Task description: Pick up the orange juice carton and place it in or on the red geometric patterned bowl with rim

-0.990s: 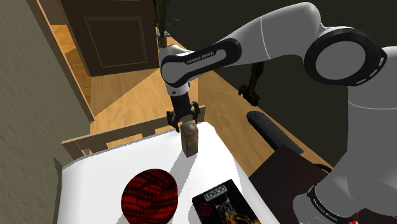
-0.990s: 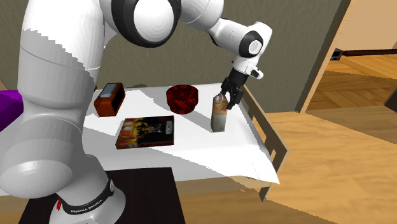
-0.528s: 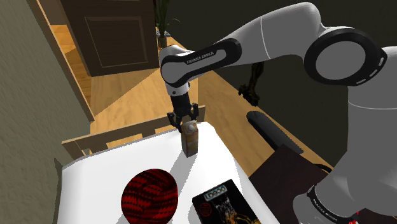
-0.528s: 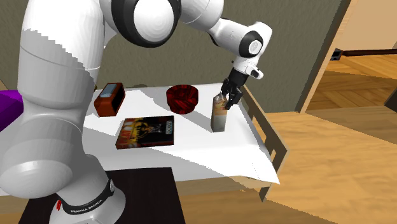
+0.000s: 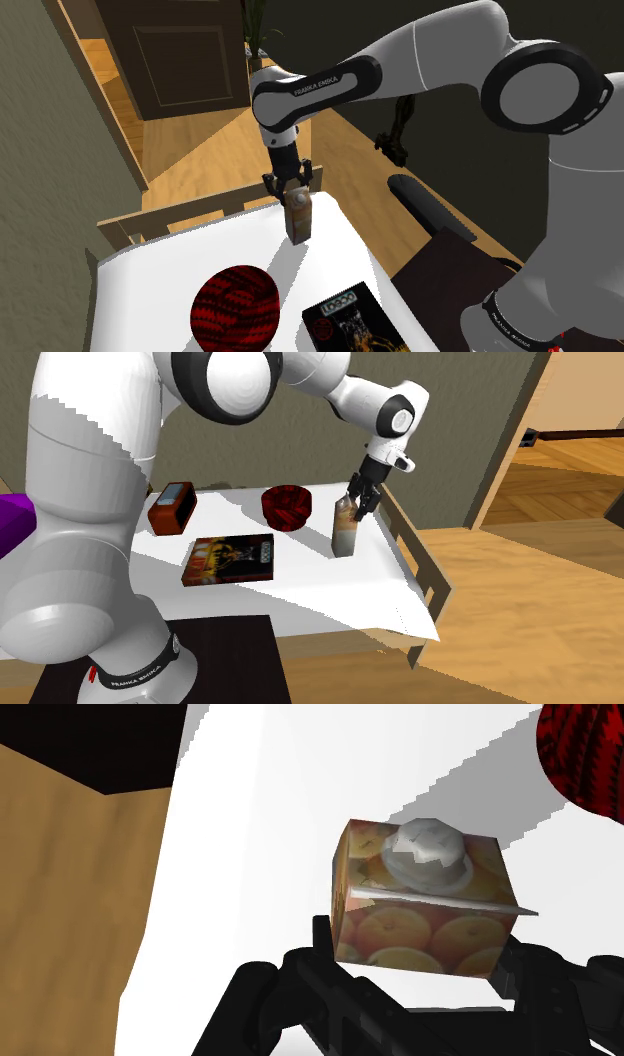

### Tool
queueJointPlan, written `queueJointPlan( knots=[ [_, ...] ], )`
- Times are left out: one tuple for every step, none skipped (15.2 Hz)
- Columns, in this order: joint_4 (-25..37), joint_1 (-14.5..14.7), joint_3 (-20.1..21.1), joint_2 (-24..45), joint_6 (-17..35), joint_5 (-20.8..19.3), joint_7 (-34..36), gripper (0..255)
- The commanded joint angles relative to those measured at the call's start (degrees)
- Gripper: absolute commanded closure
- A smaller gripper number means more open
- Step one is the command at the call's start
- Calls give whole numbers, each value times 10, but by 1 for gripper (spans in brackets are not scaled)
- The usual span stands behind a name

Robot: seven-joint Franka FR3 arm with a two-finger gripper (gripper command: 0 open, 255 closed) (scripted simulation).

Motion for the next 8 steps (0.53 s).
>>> queueJointPlan(
  knots=[
    [6, -1, 1, -6, -12, 1, 0, 255],
    [10, -1, 1, -9, -18, 2, 1, 255],
    [14, -1, 1, -12, -25, 2, 1, 255],
    [18, -1, 2, -14, -31, 3, 1, 255],
    [22, -1, 2, -17, -38, 3, 2, 255],
    [26, -1, 2, -19, -44, 4, 2, 255],
    [30, -1, 2, -21, -51, 4, 2, 255],
    [35, -1, 3, -24, -58, 5, 3, 255]
  ],
)
